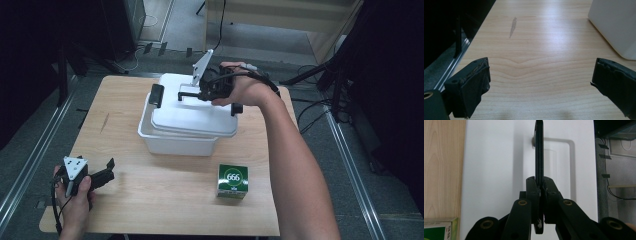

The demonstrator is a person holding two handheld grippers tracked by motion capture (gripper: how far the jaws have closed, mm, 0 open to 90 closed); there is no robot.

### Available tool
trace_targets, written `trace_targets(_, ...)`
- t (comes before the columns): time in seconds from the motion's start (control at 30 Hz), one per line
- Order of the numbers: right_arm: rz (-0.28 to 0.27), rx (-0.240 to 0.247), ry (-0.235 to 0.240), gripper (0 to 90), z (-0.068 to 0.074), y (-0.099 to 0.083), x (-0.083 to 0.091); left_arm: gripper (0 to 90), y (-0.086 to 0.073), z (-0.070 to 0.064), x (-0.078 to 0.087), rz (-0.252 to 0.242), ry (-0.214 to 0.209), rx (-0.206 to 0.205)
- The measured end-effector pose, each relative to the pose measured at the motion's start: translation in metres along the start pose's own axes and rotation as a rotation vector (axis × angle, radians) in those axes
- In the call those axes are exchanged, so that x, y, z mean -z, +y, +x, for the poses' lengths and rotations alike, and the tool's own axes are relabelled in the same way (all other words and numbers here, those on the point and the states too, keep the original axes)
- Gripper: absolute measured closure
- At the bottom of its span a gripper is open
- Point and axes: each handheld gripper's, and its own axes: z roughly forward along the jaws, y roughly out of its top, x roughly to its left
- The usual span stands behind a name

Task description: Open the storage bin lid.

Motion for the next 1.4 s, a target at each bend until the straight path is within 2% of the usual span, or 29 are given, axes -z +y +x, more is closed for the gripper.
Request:
trace_targets(0.17, 0.013, -0.026, -0.014, 86.0, -0.001, -0.013, 0.008, 2.4, -0.001, 0.001, -0.003, 0.001, 0.008, 0.005)
trace_targets(0.27, 0.018, -0.040, -0.022, 86.0, -0.002, -0.019, 0.014, 2.4, -0.001, 0.001, -0.003, 0.006, 0.008, -0.007)
trace_targets(0.53, 0.042, -0.054, -0.029, 85.9, -0.003, -0.040, 0.029, 2.4, -0.001, 0.000, -0.004, 0.015, 0.012, -0.012)
trace_targets(1.2, 0.091, -0.138, -0.066, 86.0, 0.003, -0.103, 0.054, 2.4, -0.001, -0.001, -0.004, 0.025, 0.002, -0.008)
trace_targets(1.4, 0.087, -0.163, -0.077, 86.0, 0.006, -0.119, 0.062, 2.4, -0.001, -0.001, -0.004, 0.026, 0.003, -0.009)
